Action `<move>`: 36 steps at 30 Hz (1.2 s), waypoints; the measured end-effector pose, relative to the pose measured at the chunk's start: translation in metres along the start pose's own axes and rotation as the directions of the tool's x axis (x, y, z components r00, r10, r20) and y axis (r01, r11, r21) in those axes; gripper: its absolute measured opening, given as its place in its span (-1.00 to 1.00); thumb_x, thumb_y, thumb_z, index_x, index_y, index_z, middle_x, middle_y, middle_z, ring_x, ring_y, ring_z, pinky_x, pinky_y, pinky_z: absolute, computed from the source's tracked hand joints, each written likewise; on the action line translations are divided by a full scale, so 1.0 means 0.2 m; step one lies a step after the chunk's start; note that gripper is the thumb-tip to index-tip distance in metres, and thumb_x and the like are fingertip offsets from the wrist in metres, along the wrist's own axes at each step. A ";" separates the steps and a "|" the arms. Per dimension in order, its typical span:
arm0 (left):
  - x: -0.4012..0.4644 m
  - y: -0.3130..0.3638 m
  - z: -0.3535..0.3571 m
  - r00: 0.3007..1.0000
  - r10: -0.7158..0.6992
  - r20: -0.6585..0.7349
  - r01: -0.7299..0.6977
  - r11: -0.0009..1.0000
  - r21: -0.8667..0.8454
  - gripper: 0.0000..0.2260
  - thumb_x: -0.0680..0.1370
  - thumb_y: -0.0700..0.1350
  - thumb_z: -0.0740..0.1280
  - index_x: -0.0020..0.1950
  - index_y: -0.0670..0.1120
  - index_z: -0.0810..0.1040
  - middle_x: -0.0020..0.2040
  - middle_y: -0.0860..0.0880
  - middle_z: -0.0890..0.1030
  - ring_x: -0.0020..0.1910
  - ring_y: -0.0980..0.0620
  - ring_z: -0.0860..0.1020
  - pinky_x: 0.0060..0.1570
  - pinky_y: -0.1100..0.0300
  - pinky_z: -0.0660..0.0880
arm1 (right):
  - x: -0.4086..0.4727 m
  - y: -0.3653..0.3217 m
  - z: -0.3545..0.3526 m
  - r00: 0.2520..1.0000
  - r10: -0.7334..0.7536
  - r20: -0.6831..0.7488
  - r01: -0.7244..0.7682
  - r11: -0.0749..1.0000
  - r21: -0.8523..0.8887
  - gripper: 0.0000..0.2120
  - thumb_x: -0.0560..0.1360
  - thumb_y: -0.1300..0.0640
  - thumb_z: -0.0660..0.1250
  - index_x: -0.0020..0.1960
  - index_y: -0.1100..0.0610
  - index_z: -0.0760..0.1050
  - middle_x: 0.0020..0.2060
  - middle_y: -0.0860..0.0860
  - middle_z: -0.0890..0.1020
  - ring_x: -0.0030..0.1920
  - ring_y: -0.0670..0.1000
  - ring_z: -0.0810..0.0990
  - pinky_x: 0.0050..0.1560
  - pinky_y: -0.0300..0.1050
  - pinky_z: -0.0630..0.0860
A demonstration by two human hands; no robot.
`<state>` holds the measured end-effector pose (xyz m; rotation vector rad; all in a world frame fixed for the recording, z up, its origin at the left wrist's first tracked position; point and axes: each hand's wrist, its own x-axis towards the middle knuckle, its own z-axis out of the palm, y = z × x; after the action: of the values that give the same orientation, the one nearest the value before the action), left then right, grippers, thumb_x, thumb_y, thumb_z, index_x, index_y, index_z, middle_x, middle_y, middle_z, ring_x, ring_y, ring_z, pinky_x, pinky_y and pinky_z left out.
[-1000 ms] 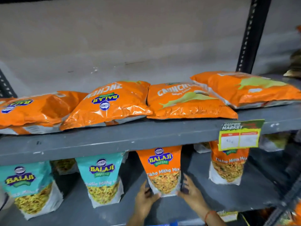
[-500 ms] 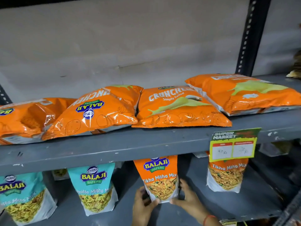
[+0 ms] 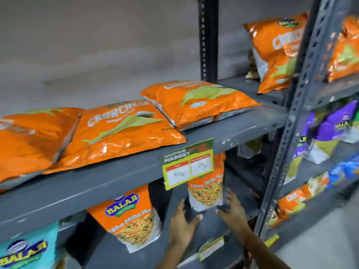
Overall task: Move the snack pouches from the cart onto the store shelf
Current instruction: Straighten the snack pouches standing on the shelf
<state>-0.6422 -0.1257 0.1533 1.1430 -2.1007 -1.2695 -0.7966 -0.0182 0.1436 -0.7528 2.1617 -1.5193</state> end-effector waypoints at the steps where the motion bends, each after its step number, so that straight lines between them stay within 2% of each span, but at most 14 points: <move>1: 0.05 0.02 0.03 1.000 -0.016 0.023 0.017 1.000 -0.026 -0.12 0.28 0.12 0.55 0.49 -0.08 0.25 0.41 -0.07 0.47 0.35 -0.07 0.48 0.30 -0.06 0.47 | 0.05 0.03 -0.02 0.998 -0.016 0.064 0.017 1.000 -0.013 -0.26 0.40 0.37 0.42 0.48 0.14 0.19 0.33 0.02 0.40 0.28 0.03 0.42 0.09 -0.23 0.49; 2: 0.09 0.03 0.06 0.998 -0.033 0.045 0.036 0.997 -0.064 -0.09 0.24 0.14 0.57 0.48 -0.08 0.27 0.40 -0.08 0.48 0.35 -0.08 0.48 0.29 -0.09 0.47 | 0.10 0.06 -0.03 0.992 -0.030 0.121 0.033 0.999 -0.022 -0.23 0.38 0.37 0.44 0.48 0.12 0.18 0.33 0.00 0.41 0.31 0.03 0.42 0.09 -0.27 0.51; 4: 0.16 0.01 0.10 0.994 -0.059 0.092 0.071 0.988 -0.136 -0.12 0.17 0.18 0.56 0.42 -0.04 0.35 0.32 -0.07 0.57 0.28 -0.06 0.54 0.20 -0.03 0.54 | 0.18 0.10 -0.04 0.979 -0.017 0.205 0.019 1.000 -0.009 -0.18 0.34 0.30 0.50 0.49 0.10 0.17 0.34 0.00 0.44 0.34 0.03 0.43 0.17 -0.14 0.51; 7: 0.20 -0.03 0.15 0.995 -0.081 0.056 0.088 0.987 -0.137 -0.32 0.25 0.05 0.57 0.32 -0.02 0.45 0.16 -0.01 0.66 0.17 -0.01 0.61 -0.03 0.27 0.56 | 0.28 0.16 -0.04 0.973 -0.004 0.231 -0.002 1.000 0.027 -0.20 0.27 0.22 0.55 0.43 0.05 0.28 0.32 0.03 0.52 0.33 0.04 0.48 0.32 0.13 0.46; 10: 0.21 -0.05 0.18 0.998 -0.065 -0.004 0.064 0.988 -0.142 -0.41 0.32 -0.04 0.57 0.31 -0.03 0.47 0.14 0.00 0.67 0.14 0.04 0.62 0.11 0.12 0.57 | 0.34 0.18 -0.05 0.951 0.005 0.310 -0.026 0.998 0.064 -0.27 0.20 0.15 0.57 0.31 -0.08 0.38 0.22 -0.03 0.61 0.24 0.01 0.57 0.29 0.21 0.48; 12: 0.20 -0.04 0.19 0.999 -0.050 -0.021 0.046 0.986 -0.161 -0.35 0.29 0.04 0.56 0.33 -0.02 0.46 0.14 0.02 0.67 0.14 0.07 0.61 0.17 0.04 0.56 | 0.35 0.19 -0.07 0.941 0.027 0.337 -0.055 0.996 0.075 -0.28 0.19 0.13 0.57 0.29 -0.11 0.39 0.20 -0.04 0.63 0.22 -0.02 0.59 0.29 0.19 0.49; 14: 0.19 -0.03 0.19 0.998 -0.043 -0.037 0.035 0.984 -0.176 -0.28 0.22 0.18 0.52 0.33 0.00 0.46 0.14 0.04 0.66 0.14 0.10 0.61 0.14 0.09 0.56 | 0.35 0.18 -0.07 0.936 0.040 0.349 -0.071 0.995 0.075 -0.28 0.19 0.12 0.56 0.29 -0.12 0.38 0.18 -0.05 0.63 0.20 -0.04 0.60 0.28 0.17 0.51; 16: 0.19 -0.02 0.20 0.998 -0.044 -0.038 0.037 0.982 -0.187 -0.27 0.21 0.19 0.51 0.34 -0.01 0.46 0.16 0.03 0.66 0.16 0.08 0.61 0.12 0.14 0.55 | 0.34 0.16 -0.08 0.935 0.045 0.352 -0.072 0.995 0.065 -0.25 0.19 0.10 0.56 0.32 -0.11 0.35 0.19 -0.06 0.62 0.20 -0.05 0.59 0.29 0.16 0.50; 20: 0.13 -0.03 0.18 0.997 -0.076 -0.025 0.068 0.970 -0.234 -0.31 0.34 -0.08 0.56 0.42 -0.06 0.38 0.30 -0.05 0.57 0.25 0.00 0.55 0.27 0.02 0.50 | 0.25 0.12 -0.07 0.964 0.032 0.265 -0.059 0.994 0.095 0.08 0.18 0.16 0.61 0.51 -0.02 0.05 0.39 -0.01 0.43 0.37 0.00 0.43 0.40 0.17 0.38; 22: 0.06 -0.05 0.13 0.994 -0.095 -0.048 0.080 0.967 -0.243 -0.29 0.34 -0.11 0.56 0.44 -0.09 0.35 0.35 -0.09 0.52 0.29 -0.04 0.52 0.33 -0.03 0.45 | 0.16 0.09 -0.03 0.994 0.008 0.108 -0.016 0.997 0.073 0.18 0.15 0.16 0.64 0.54 -0.01 -0.04 0.48 0.02 0.24 0.46 0.01 0.24 0.45 0.12 0.28; 25: -0.07 -0.07 -0.01 0.993 -0.084 -0.085 0.058 0.960 -0.273 -0.30 0.35 -0.10 0.55 0.43 -0.06 0.36 0.35 -0.09 0.51 0.30 -0.04 0.50 0.33 0.01 0.45 | -0.01 0.01 0.05 0.982 -0.017 -0.186 0.027 0.998 0.049 0.15 0.14 0.06 0.66 0.52 -0.02 0.01 0.46 0.04 0.21 0.47 0.08 0.22 0.43 0.19 0.29; 28: -0.24 -0.08 -0.22 0.985 -0.028 -0.169 -0.024 0.955 -0.297 -0.34 0.35 -0.13 0.55 0.40 -0.05 0.40 0.30 -0.04 0.53 0.24 0.00 0.53 0.23 0.20 0.48 | -0.21 -0.10 0.16 0.935 -0.057 -0.351 0.074 0.997 0.036 0.00 0.20 0.02 0.62 0.48 0.01 0.13 0.37 0.14 0.32 0.41 0.19 0.29 0.38 0.24 0.33; 32: -0.48 -0.07 -0.58 0.952 0.015 -0.305 -0.114 0.943 -0.312 -0.46 0.37 -0.23 0.52 0.30 -0.01 0.46 0.19 -0.06 0.63 0.15 0.02 0.60 0.11 0.36 0.51 | -0.48 -0.35 0.37 0.940 -0.132 -0.314 0.173 0.979 0.105 -0.14 0.27 0.01 0.57 0.45 0.06 0.22 0.32 0.17 0.39 0.34 0.17 0.37 0.35 0.14 0.36; 36: -0.75 -0.10 -0.97 0.900 0.045 -0.435 -0.202 0.925 -0.323 -0.46 0.39 -0.25 0.50 0.29 0.05 0.43 0.16 0.08 0.59 0.13 0.20 0.58 0.02 0.54 0.46 | -0.75 -0.62 0.63 0.958 -0.237 -0.161 0.262 0.951 0.163 -0.28 0.34 0.10 0.53 0.41 0.06 0.28 0.30 0.15 0.44 0.29 0.16 0.43 0.25 0.30 0.44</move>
<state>-0.4125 -0.1082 0.2389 0.9900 -1.5215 -1.1609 -0.5805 -0.0498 0.2205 -0.9093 2.0459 -1.9227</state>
